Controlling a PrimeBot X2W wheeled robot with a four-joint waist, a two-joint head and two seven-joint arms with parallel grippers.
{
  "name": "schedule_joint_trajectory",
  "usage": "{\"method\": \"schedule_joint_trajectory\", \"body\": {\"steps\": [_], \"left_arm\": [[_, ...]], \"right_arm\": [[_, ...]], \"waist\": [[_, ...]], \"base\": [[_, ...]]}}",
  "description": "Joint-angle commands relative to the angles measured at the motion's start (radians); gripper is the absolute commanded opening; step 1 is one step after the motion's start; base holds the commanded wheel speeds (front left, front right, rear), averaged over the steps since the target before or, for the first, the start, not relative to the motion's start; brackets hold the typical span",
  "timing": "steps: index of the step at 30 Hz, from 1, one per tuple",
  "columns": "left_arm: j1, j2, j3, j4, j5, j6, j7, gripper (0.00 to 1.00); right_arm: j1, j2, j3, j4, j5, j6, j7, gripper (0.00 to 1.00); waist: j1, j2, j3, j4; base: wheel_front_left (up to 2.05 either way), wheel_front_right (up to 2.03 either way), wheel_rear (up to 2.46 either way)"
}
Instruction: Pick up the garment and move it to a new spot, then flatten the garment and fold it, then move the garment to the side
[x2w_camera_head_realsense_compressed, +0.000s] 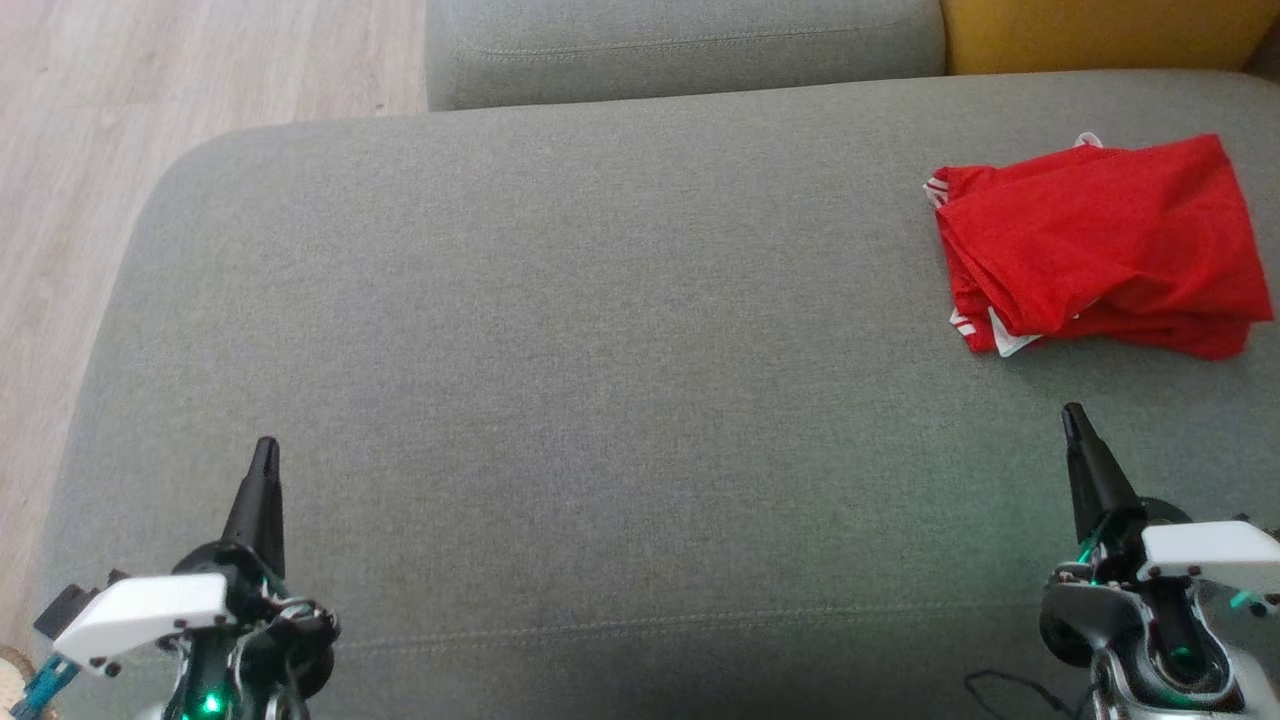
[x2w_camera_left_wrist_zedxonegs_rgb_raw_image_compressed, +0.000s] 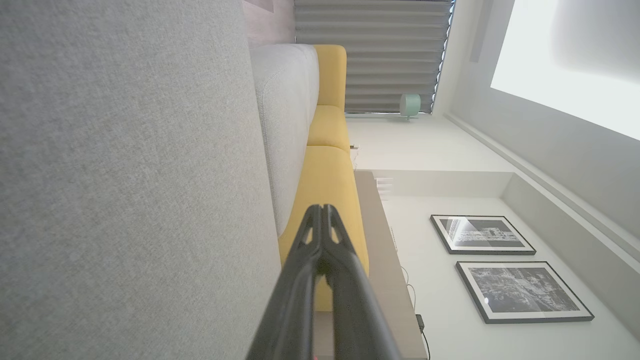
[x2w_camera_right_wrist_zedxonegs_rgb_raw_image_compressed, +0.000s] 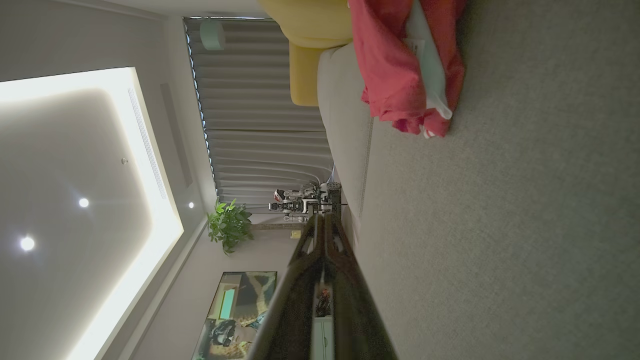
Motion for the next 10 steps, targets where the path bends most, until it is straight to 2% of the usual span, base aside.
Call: {"method": "schedule_joint_trajectory", "body": {"steps": [1,10], "left_arm": [[-0.057,0.014,0.036,-0.026,0.002,-0.007,0.008,0.0],[-0.058,0.012,0.039,-0.026,0.005,-0.007,0.011,0.0]], "right_arm": [[-0.018,0.004,0.018,-0.032,0.003,0.0,0.009,0.0],[-0.019,0.005,0.017,-0.032,0.002,0.0,0.01,0.0]], "waist": [[0.0,0.0,0.0,0.0],[0.0,0.0,0.0,0.0]], "base": [[0.0,0.0,0.0],[0.0,0.0,0.0]]}}
